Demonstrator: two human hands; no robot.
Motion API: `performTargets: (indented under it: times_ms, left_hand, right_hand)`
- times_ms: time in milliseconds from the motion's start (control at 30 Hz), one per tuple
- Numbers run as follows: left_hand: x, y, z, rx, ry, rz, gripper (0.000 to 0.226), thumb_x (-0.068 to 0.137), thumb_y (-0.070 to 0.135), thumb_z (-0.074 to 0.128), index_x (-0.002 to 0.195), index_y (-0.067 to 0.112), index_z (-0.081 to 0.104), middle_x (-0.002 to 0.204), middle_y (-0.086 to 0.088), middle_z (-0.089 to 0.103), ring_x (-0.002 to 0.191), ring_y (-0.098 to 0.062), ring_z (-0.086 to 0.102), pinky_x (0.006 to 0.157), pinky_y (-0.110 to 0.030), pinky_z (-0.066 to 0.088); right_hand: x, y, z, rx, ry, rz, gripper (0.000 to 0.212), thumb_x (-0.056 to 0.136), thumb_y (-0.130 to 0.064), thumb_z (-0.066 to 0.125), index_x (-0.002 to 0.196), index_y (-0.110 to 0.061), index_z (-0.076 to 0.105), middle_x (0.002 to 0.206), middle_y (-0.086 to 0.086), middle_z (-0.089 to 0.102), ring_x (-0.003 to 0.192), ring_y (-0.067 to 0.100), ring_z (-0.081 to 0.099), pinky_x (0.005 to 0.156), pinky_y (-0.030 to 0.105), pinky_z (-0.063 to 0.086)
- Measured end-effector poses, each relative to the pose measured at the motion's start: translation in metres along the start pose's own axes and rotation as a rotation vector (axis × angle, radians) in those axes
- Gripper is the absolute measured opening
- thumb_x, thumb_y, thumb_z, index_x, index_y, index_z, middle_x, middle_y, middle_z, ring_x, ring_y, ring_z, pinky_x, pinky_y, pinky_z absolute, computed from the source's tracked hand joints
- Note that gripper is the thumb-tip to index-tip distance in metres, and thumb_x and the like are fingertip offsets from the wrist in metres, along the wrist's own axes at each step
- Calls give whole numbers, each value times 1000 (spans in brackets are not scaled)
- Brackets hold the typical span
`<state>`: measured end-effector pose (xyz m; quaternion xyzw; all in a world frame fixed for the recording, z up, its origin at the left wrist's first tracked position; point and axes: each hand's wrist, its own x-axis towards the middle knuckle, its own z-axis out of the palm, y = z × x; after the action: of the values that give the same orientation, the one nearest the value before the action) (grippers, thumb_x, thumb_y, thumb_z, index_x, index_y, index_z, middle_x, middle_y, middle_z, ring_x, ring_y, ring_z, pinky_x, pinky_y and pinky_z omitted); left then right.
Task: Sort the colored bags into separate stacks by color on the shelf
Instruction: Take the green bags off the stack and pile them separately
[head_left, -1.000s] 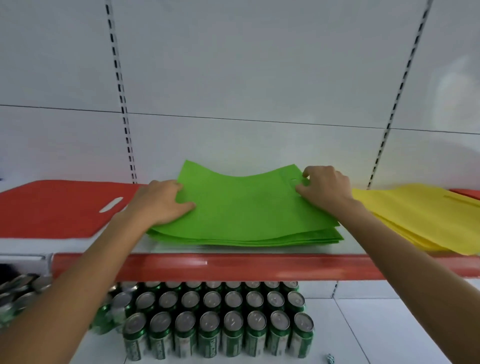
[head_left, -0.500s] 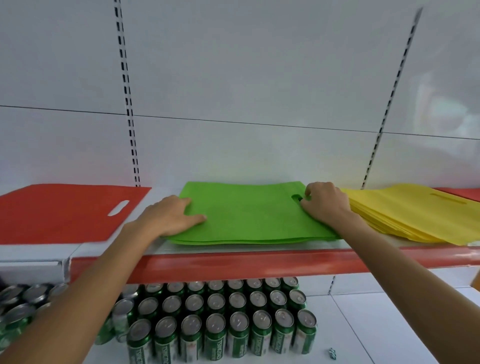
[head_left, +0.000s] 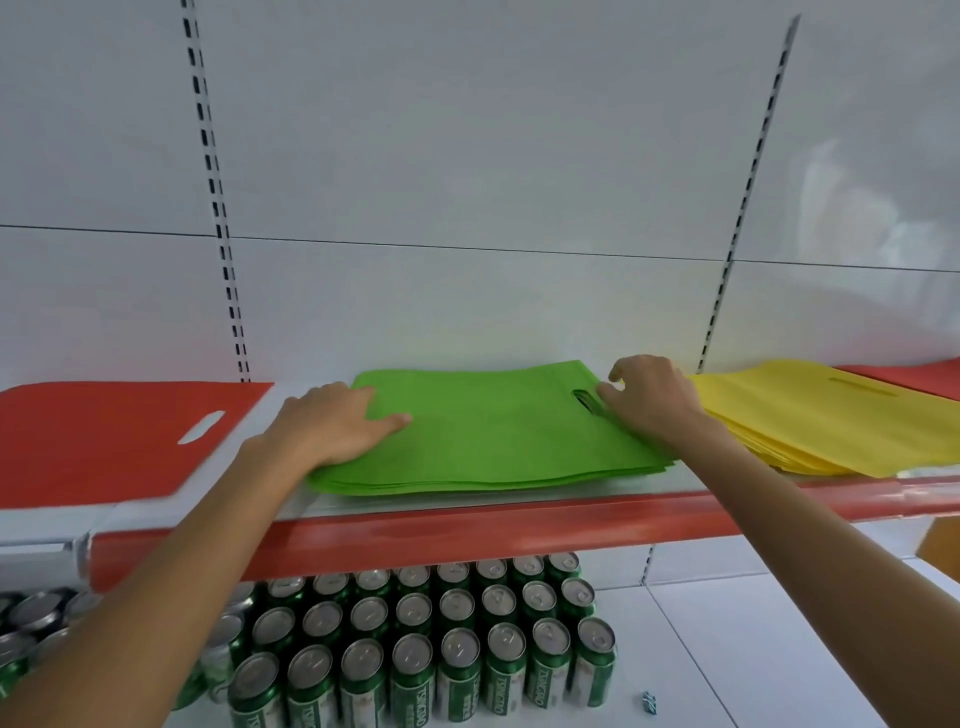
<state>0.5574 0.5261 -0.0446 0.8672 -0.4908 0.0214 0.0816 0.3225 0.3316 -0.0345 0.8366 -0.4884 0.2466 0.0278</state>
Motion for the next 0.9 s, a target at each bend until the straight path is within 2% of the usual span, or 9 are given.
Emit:
performTargets:
  times_ms: [267, 367, 500, 633, 767, 900]
  left_hand:
    - [9, 99, 10, 34, 68, 185, 73, 87, 65, 36, 145, 22, 29, 150, -6, 32, 137, -25, 32, 110, -45, 30]
    - [16, 148, 11, 28, 105, 213, 70, 87, 64, 37, 144, 22, 32, 147, -9, 37, 134, -27, 36, 108, -44, 33]
    - [19, 234, 22, 10, 183, 267, 65, 87, 62, 37, 137, 21, 41, 137, -9, 47, 127, -28, 42, 102, -41, 37]
    - [17, 325, 38, -48, 162, 261, 65, 89, 61, 36, 142, 23, 34, 138, -9, 44, 127, -27, 41, 103, -42, 36]
    - [22, 402, 41, -67, 217, 265, 63, 90, 60, 34, 142, 24, 33, 138, -6, 45, 126, -26, 41, 101, -41, 35]
    - [23, 466, 51, -69, 144, 293, 63, 91, 59, 34, 143, 24, 31, 140, -6, 43, 128, -25, 38, 104, -41, 33]
  right_hand:
    - [5, 70, -27, -11, 76, 17, 35, 91, -28, 53, 118, -8, 60, 121, 12, 61, 113, 32, 53, 83, 35, 43]
    - [8, 121, -39, -10, 115, 36, 35, 90, -29, 54, 118, -9, 60, 118, 11, 62, 110, 31, 55, 81, 36, 45]
    - [14, 205, -57, -38, 118, 62, 42, 92, -29, 54, 130, -13, 53, 126, 9, 58, 117, 30, 52, 86, 36, 44]
    - [25, 288, -73, -56, 87, 40, 43, 90, -29, 56, 131, -15, 54, 125, 8, 59, 118, 29, 51, 89, 36, 43]
    - [37, 358, -88, -59, 74, 41, 39, 89, -28, 54, 125, -13, 57, 124, 9, 60, 116, 29, 53, 90, 37, 46]
    - [44, 414, -101, -67, 49, 56, 41, 89, -26, 55, 129, -15, 54, 128, 8, 57, 119, 28, 51, 91, 36, 43]
